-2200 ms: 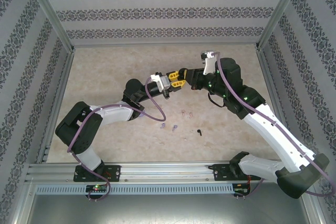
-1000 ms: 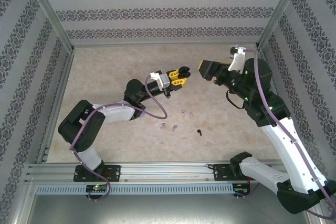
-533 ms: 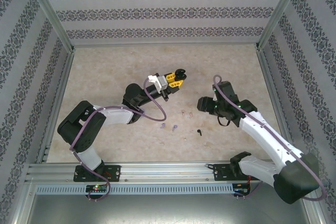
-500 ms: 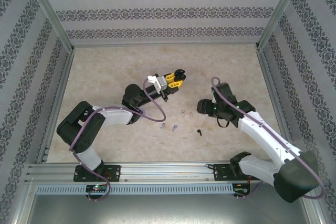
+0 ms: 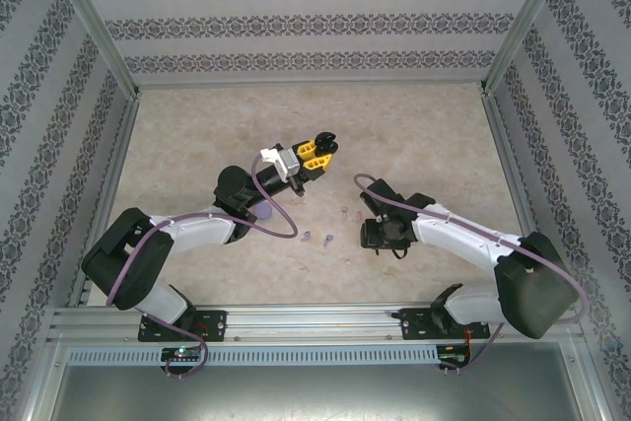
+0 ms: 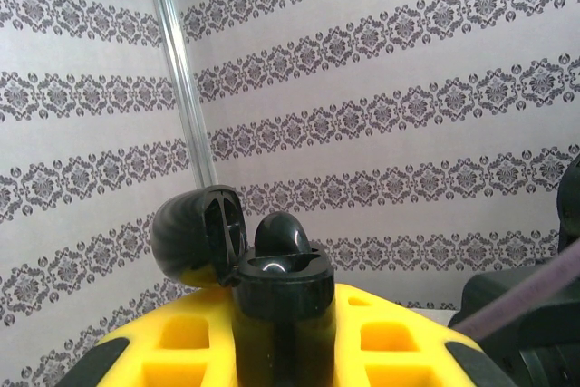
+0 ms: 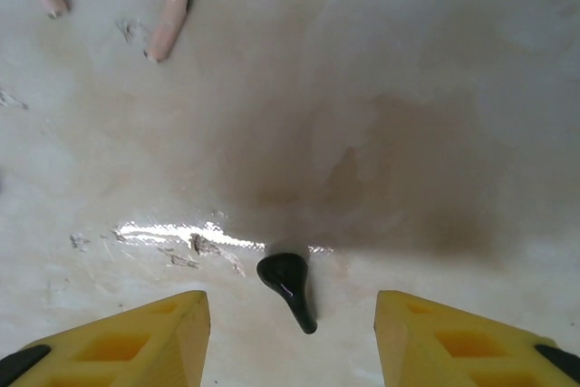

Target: Insert the wireless bluetooth earbuds into the charging case

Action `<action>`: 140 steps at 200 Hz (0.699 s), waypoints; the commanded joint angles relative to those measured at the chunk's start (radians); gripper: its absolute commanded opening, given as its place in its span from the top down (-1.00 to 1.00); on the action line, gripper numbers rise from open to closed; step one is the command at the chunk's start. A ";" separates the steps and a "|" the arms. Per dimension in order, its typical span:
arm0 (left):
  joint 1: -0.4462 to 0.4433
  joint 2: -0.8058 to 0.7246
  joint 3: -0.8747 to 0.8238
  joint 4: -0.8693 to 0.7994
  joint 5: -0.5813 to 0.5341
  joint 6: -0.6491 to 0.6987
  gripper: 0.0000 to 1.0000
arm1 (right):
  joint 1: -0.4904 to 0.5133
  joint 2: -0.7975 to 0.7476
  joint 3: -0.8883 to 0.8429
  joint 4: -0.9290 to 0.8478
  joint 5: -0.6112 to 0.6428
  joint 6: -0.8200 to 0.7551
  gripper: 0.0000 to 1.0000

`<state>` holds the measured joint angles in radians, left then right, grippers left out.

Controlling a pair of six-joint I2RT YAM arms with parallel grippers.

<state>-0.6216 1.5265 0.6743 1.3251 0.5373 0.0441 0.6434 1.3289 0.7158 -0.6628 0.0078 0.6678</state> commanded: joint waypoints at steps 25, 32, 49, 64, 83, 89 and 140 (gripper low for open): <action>0.005 -0.017 -0.001 0.010 -0.004 -0.009 1.00 | 0.037 0.070 0.005 -0.006 0.064 0.015 0.02; 0.005 -0.016 0.001 0.011 -0.004 -0.010 1.00 | 0.039 0.082 0.009 0.000 0.065 0.011 0.05; 0.005 -0.010 0.003 0.015 -0.003 -0.013 1.00 | 0.039 0.112 0.024 0.008 0.070 0.004 0.08; 0.005 -0.008 0.005 0.017 -0.005 -0.015 1.00 | 0.041 0.136 0.035 0.012 0.075 -0.006 0.13; 0.005 -0.006 0.007 0.016 -0.005 -0.014 1.00 | 0.041 0.159 0.043 0.021 0.073 -0.012 0.20; 0.005 -0.004 0.008 0.016 -0.005 -0.013 1.00 | 0.041 0.163 0.045 0.022 0.073 -0.014 0.21; 0.004 0.010 0.013 0.020 -0.004 -0.014 1.00 | 0.045 0.179 0.050 0.044 0.071 -0.008 0.21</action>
<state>-0.6216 1.5272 0.6731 1.3205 0.5373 0.0441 0.6765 1.4879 0.7448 -0.6518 0.0490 0.6594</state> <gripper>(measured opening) 0.196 0.393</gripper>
